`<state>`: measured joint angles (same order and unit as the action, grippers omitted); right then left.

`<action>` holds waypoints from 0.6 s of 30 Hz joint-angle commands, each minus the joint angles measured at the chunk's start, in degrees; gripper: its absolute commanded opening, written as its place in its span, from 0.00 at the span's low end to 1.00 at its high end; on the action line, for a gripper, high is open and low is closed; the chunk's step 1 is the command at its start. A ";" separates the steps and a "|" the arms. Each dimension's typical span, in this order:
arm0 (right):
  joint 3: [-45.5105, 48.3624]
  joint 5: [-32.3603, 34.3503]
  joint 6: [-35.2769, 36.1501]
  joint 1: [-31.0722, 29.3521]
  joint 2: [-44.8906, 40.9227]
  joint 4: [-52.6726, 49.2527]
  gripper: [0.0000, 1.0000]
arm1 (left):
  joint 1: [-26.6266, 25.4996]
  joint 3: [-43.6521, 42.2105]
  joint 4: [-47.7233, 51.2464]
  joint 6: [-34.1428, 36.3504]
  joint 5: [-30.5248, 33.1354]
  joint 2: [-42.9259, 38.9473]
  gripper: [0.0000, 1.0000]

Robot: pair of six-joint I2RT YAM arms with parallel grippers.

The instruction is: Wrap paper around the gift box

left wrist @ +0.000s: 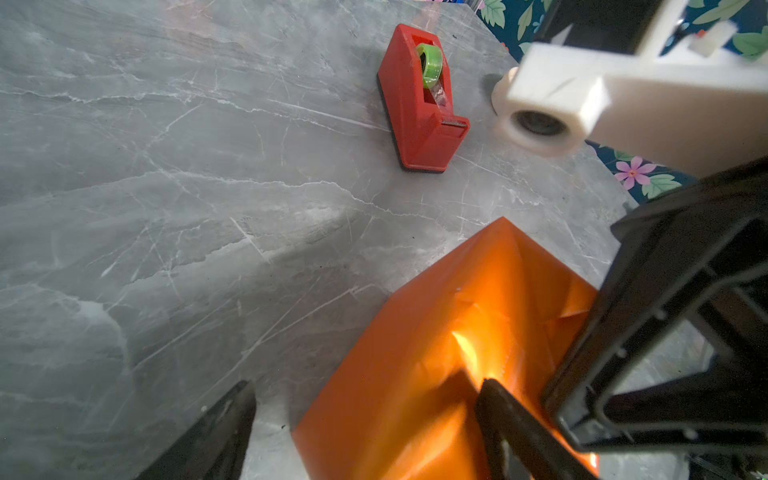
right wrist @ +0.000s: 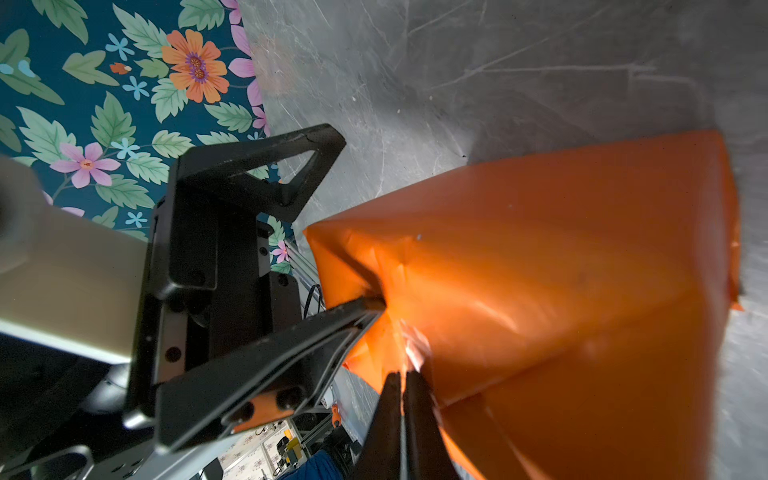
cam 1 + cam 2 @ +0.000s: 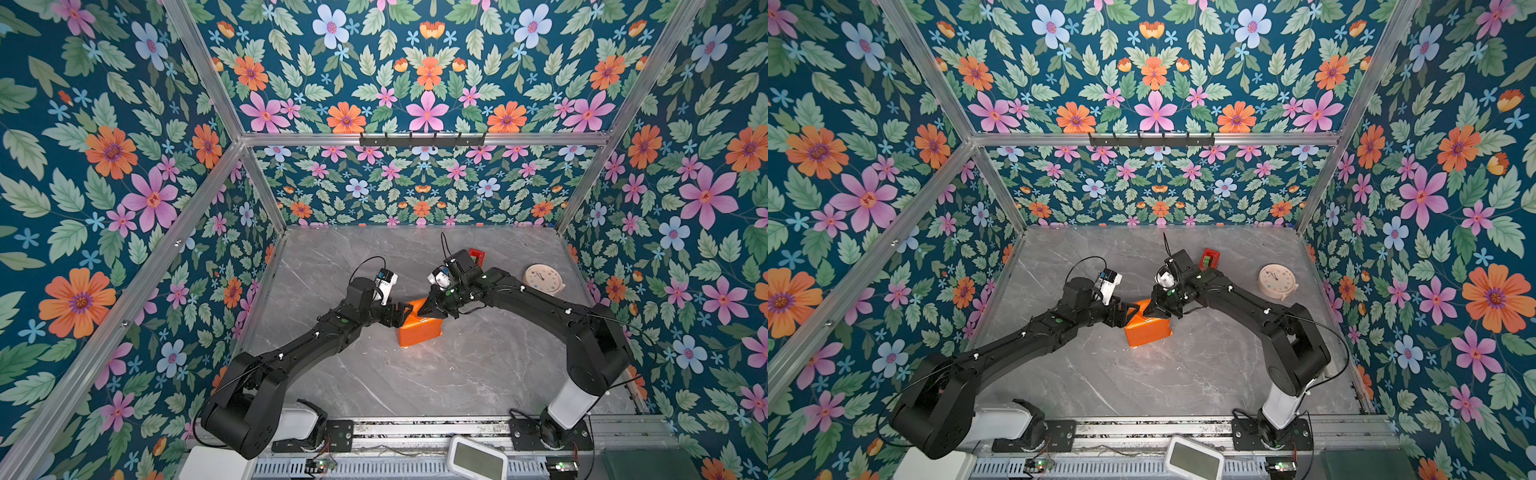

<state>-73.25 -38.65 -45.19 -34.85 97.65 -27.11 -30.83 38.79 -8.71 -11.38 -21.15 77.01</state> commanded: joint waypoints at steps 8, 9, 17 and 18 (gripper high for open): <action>1.15 0.00 1.71 0.36 -2.11 -2.38 0.09 | -0.11 -0.29 7.52 2.40 0.49 0.18 0.86; 1.35 -0.42 1.31 0.32 -2.11 -1.49 0.09 | -0.11 -0.29 7.57 2.39 0.49 0.17 0.86; 3.49 -1.25 0.72 -0.47 -3.62 0.39 0.09 | -0.11 -0.11 7.64 2.32 0.40 0.29 0.86; 4.08 -1.33 0.55 -0.54 -3.47 0.63 0.09 | -0.11 -0.20 7.66 2.32 0.38 0.30 0.86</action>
<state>-69.87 -39.51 -44.62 -35.29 93.95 -27.14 -30.83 38.87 -8.54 -11.38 -21.12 76.99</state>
